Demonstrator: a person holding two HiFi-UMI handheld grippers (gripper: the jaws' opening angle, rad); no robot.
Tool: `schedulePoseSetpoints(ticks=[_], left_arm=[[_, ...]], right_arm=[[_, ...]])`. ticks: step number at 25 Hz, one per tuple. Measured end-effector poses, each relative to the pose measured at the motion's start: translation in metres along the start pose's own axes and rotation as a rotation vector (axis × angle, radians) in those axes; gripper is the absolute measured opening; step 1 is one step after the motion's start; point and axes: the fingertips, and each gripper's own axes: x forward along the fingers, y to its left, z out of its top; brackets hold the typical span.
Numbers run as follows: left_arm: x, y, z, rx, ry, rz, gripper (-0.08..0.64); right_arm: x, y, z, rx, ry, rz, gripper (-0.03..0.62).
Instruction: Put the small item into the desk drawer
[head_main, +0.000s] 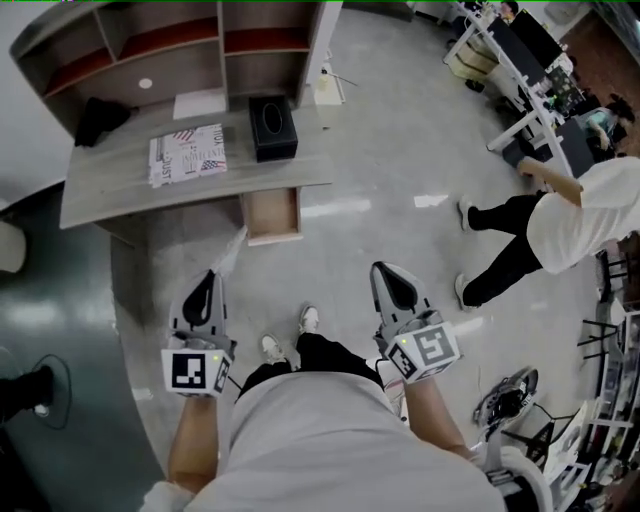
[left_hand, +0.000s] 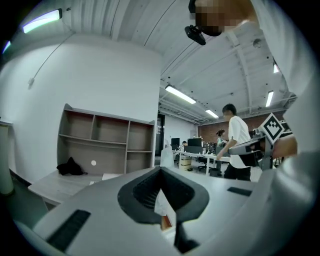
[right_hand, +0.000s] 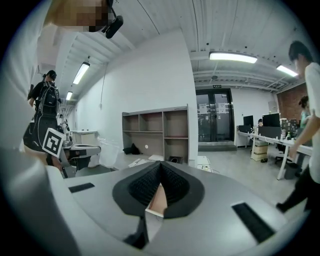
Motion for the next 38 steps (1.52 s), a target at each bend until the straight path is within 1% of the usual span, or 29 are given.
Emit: schedulePoseSetpoints(ticks=[3,5,8,9,12,15,18,22,26,29,33,38], left_arm=[[0.011,0.004,-0.003,0.004,0.020,0.026,0.017],[0.020,0.005,-0.003,0.007,0.032,0.042,0.017],[0.037,0.001,0.004,0.050,0.029,0.050,0.017],[0.043,0.001,0.006,0.054,0.028,0.058,0.017],[0.059,-0.002,0.007,0.059,0.041,0.082,0.017],[0.069,0.000,0.002,0.083,0.086,0.107,0.017],[0.075,0.005,-0.009,0.084,0.125,0.140,0.017],[0.088,0.005,-0.034,0.084,0.183,0.150,0.017],[0.116,0.000,-0.066,0.105,0.244,0.120,0.017],[0.139,0.001,-0.106,0.131,0.328,0.098,0.017],[0.163,0.009,-0.165,0.140,0.451,0.079,0.017],[0.184,0.008,-0.217,0.176,0.574,0.048,0.017]], right_arm=[[0.020,-0.011,-0.001,0.013,-0.008,0.029,0.023],[0.035,-0.021,0.005,0.006,-0.021,0.047,0.023],[0.052,-0.039,0.015,0.001,-0.038,0.064,0.023],[0.056,-0.045,0.015,0.007,-0.037,0.071,0.023],[0.066,-0.062,0.010,0.022,-0.023,0.086,0.023],[0.078,-0.075,0.001,0.046,0.001,0.113,0.023],[0.089,-0.081,-0.017,0.072,0.035,0.144,0.023],[0.103,-0.086,-0.035,0.089,0.068,0.175,0.023],[0.118,-0.092,-0.045,0.086,0.086,0.197,0.023],[0.123,-0.097,-0.058,0.093,0.112,0.209,0.023],[0.126,-0.102,-0.080,0.116,0.147,0.219,0.023],[0.130,-0.115,-0.101,0.137,0.180,0.221,0.023]])
